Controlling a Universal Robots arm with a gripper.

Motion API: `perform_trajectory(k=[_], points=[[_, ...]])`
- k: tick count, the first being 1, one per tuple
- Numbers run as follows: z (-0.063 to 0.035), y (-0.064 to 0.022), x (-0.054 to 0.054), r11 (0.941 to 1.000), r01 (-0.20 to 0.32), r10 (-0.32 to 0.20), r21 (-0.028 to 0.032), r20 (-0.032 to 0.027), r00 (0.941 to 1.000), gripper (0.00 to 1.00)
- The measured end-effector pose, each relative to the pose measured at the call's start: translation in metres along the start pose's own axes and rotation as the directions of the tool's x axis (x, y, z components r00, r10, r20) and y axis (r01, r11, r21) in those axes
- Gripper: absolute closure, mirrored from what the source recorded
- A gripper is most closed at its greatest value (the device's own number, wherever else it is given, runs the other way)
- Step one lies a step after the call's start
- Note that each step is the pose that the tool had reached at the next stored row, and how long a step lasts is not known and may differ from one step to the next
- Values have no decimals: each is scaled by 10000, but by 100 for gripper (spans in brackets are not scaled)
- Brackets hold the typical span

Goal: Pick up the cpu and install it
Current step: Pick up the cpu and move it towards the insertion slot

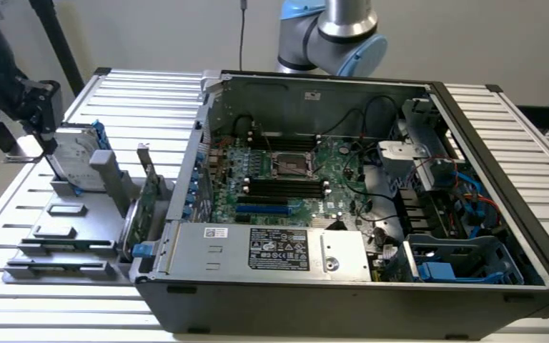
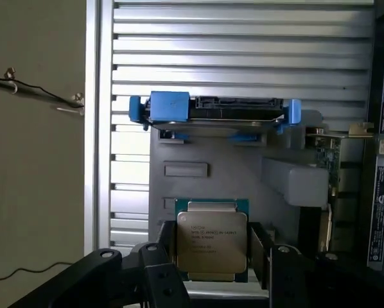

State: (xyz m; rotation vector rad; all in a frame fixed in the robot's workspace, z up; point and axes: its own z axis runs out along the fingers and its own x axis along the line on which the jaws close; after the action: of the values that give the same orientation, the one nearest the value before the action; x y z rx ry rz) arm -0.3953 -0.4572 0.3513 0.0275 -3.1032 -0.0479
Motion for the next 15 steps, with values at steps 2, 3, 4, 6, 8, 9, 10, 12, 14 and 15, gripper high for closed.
perform_trajectory(k=[2, 3, 4, 6, 8, 9, 10, 12, 14, 15], points=[[-32, 0, -88, 10000, -1, 1, -5, -9, 10000, 45], [-43, 0, -137, 10000, 0, 0, -9, -11, 10000, 45], [-52, 0, -182, 10000, 0, 0, -12, -13, 10000, 45], [-66, 0, -273, 10000, 1, -1, -19, -14, 10000, 45], [-77, 2, -362, 10000, 0, 0, -25, -15, 10000, 45], [-82, 3, -407, 10000, 0, 0, -29, -15, 10000, 45], [-87, 4, -452, 10000, 0, 0, -33, -14, 10000, 45], [-100, 7, -542, 10000, 2, -2, -38, -16, 10000, 45], [-124, 12, -630, 10000, 1, -1, -45, -14, 10000, 45], [-141, 14, -670, 10000, 1, -1, -47, -15, 10000, 45]])
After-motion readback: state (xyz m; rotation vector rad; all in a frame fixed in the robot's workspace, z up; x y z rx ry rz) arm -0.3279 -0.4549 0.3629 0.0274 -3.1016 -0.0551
